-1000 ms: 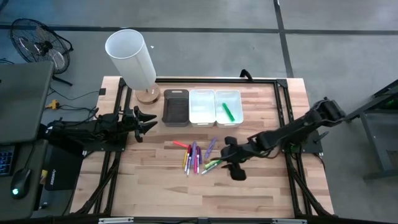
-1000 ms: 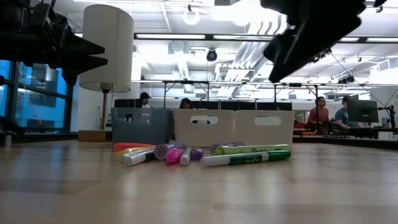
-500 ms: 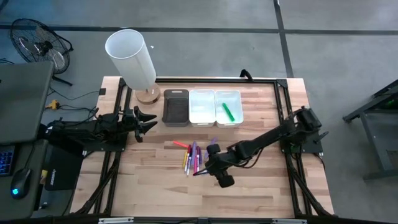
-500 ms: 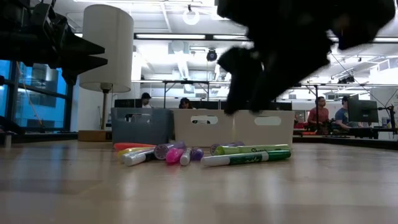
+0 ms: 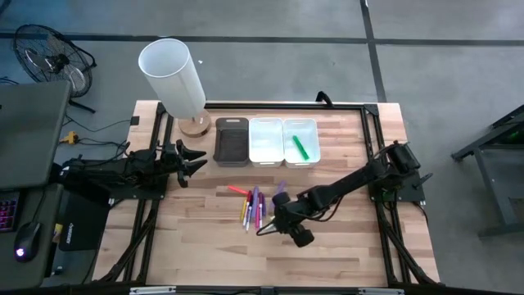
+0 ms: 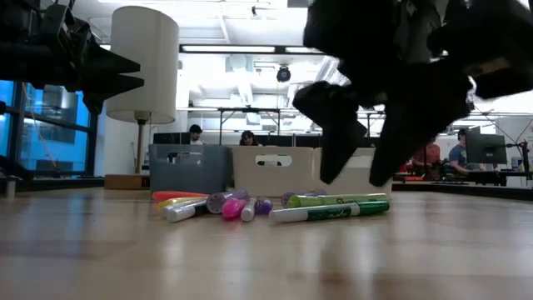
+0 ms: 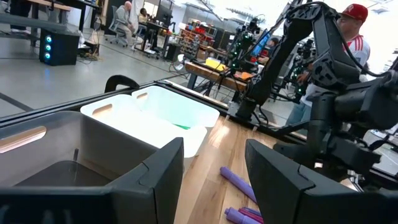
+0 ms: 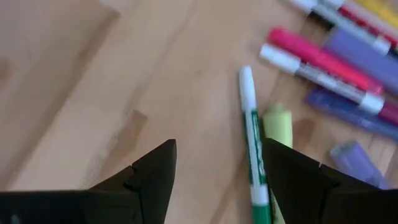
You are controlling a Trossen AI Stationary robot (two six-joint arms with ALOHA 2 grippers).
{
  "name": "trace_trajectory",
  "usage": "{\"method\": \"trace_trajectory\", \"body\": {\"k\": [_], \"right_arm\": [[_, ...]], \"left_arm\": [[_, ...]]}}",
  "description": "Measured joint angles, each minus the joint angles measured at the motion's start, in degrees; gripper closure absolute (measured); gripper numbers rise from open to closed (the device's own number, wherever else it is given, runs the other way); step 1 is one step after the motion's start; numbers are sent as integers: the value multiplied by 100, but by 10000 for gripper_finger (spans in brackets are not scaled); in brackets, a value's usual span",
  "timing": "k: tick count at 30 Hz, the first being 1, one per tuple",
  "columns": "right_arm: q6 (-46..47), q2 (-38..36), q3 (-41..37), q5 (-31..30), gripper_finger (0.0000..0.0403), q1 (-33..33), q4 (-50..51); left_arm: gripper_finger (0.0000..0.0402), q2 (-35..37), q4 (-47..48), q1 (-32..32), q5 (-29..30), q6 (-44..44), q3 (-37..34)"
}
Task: Pick & Place Markers
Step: Put the green marker pen into the left white bin
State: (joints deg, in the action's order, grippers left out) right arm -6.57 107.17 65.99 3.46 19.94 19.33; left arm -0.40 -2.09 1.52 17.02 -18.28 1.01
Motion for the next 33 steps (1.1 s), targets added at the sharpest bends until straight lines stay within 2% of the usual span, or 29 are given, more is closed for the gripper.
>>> {"method": "trace_trajectory", "body": {"k": [17, 33], "right_arm": [[-133, 1, -28, 362, 186, -196, 367], [-146, -1, -544, 255, 194, -381, -49]], "left_arm": [[231, 0, 0, -2, 2, 0, 0], [231, 0, 0, 0, 2, 0, 0]]}}
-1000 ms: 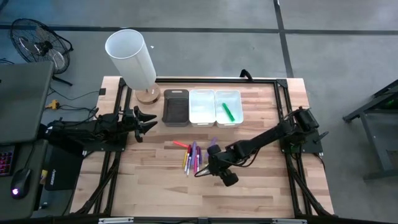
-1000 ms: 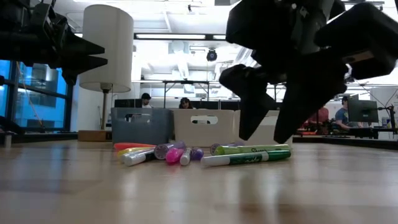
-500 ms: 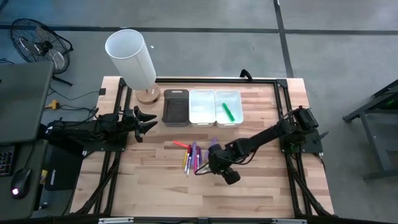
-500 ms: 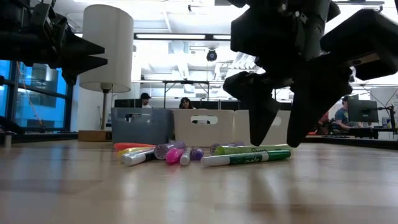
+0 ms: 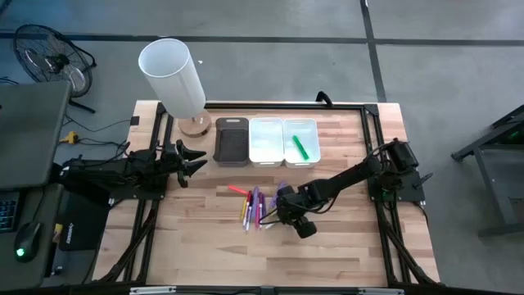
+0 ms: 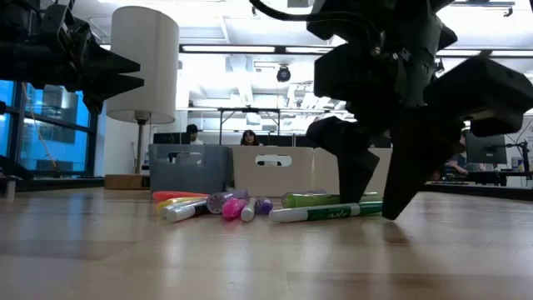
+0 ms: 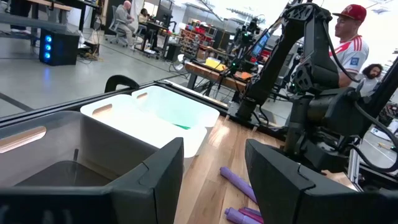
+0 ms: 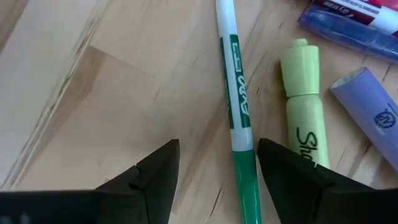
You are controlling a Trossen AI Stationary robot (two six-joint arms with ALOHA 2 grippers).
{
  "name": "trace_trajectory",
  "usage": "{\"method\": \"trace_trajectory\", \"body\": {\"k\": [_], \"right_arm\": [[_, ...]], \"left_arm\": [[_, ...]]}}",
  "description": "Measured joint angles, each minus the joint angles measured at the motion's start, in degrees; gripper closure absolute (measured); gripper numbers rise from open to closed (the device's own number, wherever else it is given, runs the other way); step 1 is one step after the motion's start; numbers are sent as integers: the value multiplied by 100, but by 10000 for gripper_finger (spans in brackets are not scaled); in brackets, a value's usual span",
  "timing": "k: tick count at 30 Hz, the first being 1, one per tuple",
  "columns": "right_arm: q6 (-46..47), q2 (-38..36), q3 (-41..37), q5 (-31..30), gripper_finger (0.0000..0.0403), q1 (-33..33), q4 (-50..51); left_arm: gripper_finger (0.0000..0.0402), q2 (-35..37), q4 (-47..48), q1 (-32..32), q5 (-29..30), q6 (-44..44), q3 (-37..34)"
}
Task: Pick & Place Markers
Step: Put the green marker pen into the left white bin
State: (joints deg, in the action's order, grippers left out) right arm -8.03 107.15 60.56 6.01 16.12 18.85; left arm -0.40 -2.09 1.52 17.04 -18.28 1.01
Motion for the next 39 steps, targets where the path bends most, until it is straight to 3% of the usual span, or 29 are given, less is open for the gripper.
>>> {"method": "trace_trajectory", "body": {"k": [6, 28, 36, 39], "right_arm": [[-104, -7, -64, -304, 219, 54, -42], [-182, -4, -70, -290, 358, 221, -4], [-48, -2, -70, -351, 367, 267, 11], [473, -2, -68, -440, 365, 306, 11]], "left_arm": [[231, 0, 0, 0, -1, 0, 0], [231, 1, 0, 0, 0, 0, 0], [231, 1, 0, 0, 0, 0, 0], [231, 0, 0, -2, 0, 0, 0]]}}
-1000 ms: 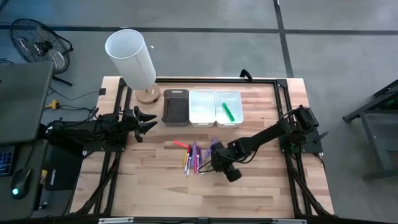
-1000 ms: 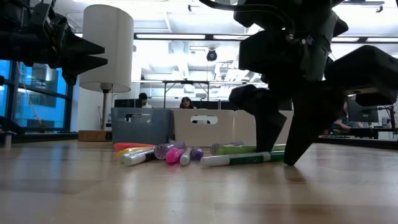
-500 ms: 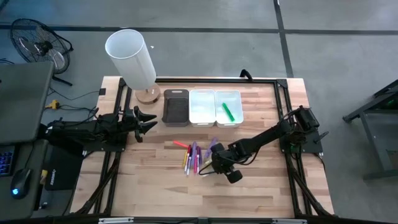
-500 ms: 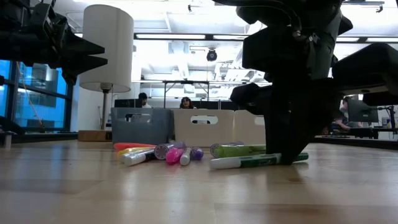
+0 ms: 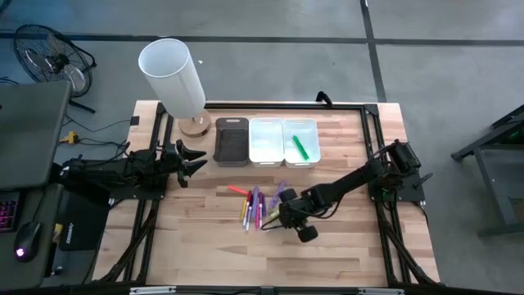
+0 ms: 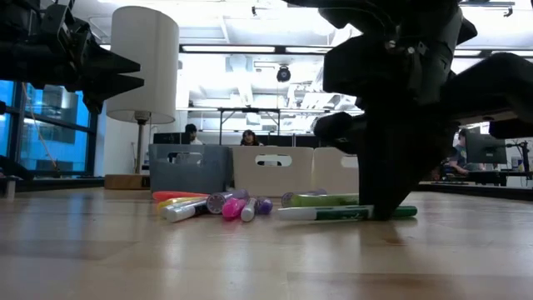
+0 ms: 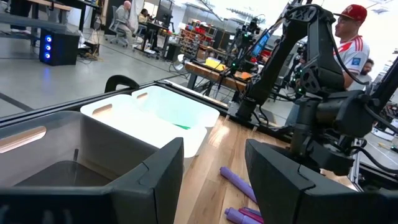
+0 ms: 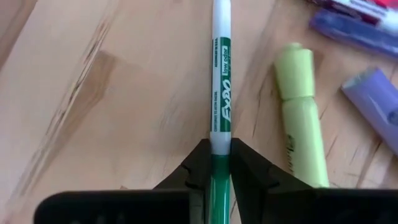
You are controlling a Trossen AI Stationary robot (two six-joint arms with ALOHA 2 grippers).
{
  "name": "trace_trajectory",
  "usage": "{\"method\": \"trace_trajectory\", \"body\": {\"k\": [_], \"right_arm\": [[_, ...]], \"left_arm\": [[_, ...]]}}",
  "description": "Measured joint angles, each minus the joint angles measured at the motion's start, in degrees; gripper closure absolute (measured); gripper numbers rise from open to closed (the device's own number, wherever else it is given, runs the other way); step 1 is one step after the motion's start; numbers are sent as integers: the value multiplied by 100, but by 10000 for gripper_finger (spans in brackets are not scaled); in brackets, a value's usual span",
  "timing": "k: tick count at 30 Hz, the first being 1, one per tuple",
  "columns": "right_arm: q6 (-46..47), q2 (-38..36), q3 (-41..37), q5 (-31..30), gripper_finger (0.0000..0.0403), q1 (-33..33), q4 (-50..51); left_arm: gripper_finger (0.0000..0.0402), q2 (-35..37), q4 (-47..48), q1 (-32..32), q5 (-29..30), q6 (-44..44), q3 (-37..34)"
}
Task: Pick & Place Markers
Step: Put the green marker pen into the left white bin
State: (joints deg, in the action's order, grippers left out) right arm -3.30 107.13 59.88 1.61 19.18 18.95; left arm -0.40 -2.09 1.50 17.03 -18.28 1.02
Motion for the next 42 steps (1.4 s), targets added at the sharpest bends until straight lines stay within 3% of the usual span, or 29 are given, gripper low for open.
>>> {"method": "trace_trajectory", "body": {"k": [7, 18, 28, 42], "right_arm": [[845, -339, -29, -14, 373, 123, 124], [2113, -1690, -7, -117, 372, 145, 623], [2891, -2449, -7, -760, 369, -108, 537], [3787, -2592, -2, -1081, 367, -1277, -710]], "left_arm": [[231, 2, 0, 0, 0, 0, 0], [231, 0, 0, 1, 1, 0, -1], [231, 1, 0, 2, 0, 0, -1], [231, 0, 0, 2, 0, 0, 0]]}}
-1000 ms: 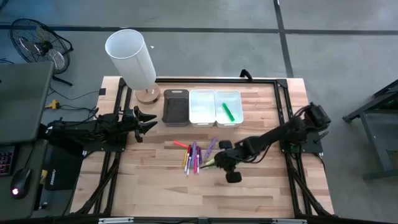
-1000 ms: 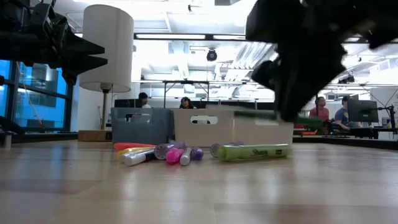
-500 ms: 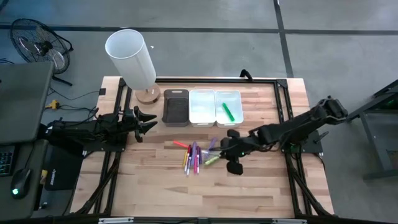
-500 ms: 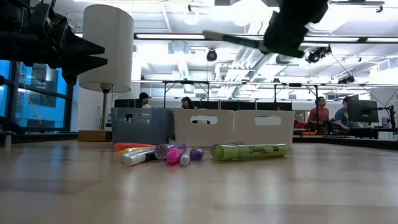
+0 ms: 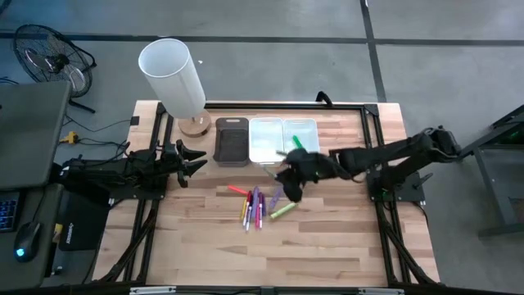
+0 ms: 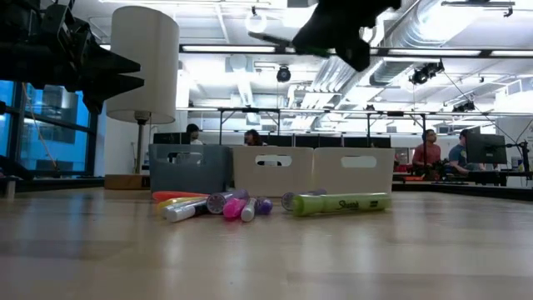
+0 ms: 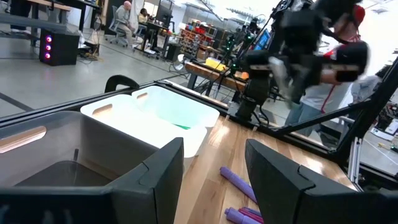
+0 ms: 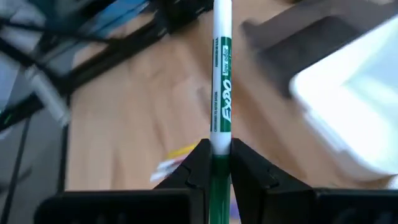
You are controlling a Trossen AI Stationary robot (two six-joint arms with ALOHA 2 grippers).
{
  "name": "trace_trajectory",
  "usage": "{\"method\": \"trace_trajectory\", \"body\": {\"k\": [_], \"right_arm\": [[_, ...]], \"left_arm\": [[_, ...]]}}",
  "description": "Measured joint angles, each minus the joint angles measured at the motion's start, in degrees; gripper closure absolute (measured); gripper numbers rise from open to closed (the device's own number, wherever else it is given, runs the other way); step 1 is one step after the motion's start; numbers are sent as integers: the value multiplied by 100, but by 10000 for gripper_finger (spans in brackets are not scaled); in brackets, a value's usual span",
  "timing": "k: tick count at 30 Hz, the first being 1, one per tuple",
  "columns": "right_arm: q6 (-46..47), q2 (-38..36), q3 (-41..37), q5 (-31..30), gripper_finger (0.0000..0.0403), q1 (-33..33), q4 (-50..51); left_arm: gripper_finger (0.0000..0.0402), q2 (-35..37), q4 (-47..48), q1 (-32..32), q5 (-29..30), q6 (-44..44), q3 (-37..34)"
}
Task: Pick & Place Markers
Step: Put the green marker pen into the left white bin
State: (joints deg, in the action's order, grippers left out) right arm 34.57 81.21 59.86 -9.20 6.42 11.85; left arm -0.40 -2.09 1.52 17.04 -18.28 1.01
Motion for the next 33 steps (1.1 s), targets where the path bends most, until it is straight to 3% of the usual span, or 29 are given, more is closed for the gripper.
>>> {"method": "trace_trajectory", "body": {"k": [9, 17, 23, 33], "right_arm": [[480, 164, 0, -288, 358, -1159, -30], [1375, 980, 8, -544, 358, -1808, -564], [1973, 1525, 9, -330, 354, -1932, -793], [2117, 1568, 7, -199, 345, -2034, -623]], "left_arm": [[231, 0, 0, -2, 0, 0, 0], [231, 0, 0, 0, -1, 0, 0], [231, 1, 0, 0, -1, 0, -2], [231, 1, 0, 0, 2, 0, -1]]}}
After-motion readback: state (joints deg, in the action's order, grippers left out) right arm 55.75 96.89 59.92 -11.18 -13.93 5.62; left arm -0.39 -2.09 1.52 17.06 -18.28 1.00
